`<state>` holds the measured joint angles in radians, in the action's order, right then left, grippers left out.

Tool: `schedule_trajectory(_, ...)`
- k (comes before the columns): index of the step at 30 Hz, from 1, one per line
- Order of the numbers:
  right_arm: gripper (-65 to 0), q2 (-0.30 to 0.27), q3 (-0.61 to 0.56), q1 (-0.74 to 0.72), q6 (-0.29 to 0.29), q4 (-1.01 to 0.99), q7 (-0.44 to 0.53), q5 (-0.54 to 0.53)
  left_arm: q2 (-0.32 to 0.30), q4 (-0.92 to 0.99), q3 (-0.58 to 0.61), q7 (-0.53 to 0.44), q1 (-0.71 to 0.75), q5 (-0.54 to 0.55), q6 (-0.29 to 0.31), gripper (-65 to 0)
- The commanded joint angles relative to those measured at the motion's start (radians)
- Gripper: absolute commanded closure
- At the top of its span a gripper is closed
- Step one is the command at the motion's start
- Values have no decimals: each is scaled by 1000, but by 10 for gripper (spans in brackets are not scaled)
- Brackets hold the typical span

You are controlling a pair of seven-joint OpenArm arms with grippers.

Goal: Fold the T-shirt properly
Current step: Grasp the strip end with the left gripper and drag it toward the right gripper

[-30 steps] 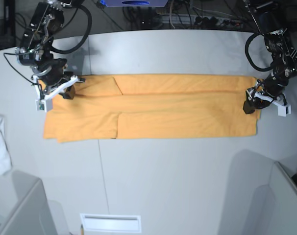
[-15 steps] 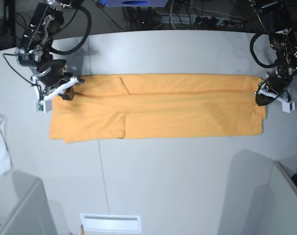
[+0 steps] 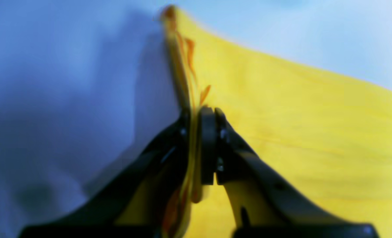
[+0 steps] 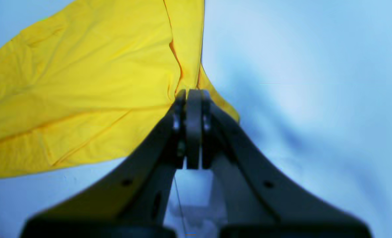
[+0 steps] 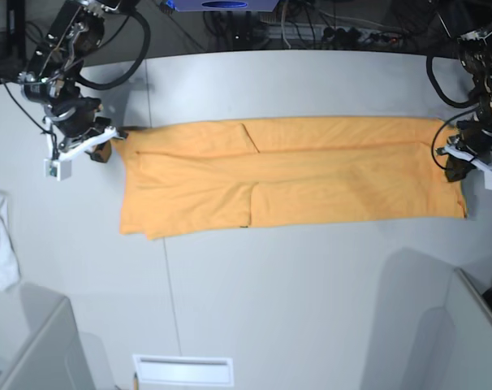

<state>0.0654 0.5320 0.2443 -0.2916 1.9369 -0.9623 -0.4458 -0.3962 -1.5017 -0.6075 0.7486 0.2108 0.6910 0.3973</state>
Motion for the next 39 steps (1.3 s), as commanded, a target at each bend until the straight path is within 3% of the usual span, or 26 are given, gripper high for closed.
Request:
schedule_trajectory(1,0,-5,-2,-12,-4,17,19,-12,-10,-52,2,-18,14,8,2,0)
schedule_trajectory(7,0,-5,1,-12,-4,17,18,-12,21,-207,99,-18,78,6,1,0)
schedule_trajectory(11,0,-5,4,-12,-4,17,18,-12,41,-262,197,-18,85,6,-61,0)
schedule_trajectory(16,0,-5,0,-9,-4,17,18,-12,46,-261,309,-22,74,6,-85,0)
schedule_trajectory(24,0,-5,1,-10,-4,17,18,-12,118,-261,430,-19,5,6,-131,0)
schedule_trajectory(39,0,-8,6,-12,-4,19,18,-12,170,-110,630,-25,-109,6,-131,0)
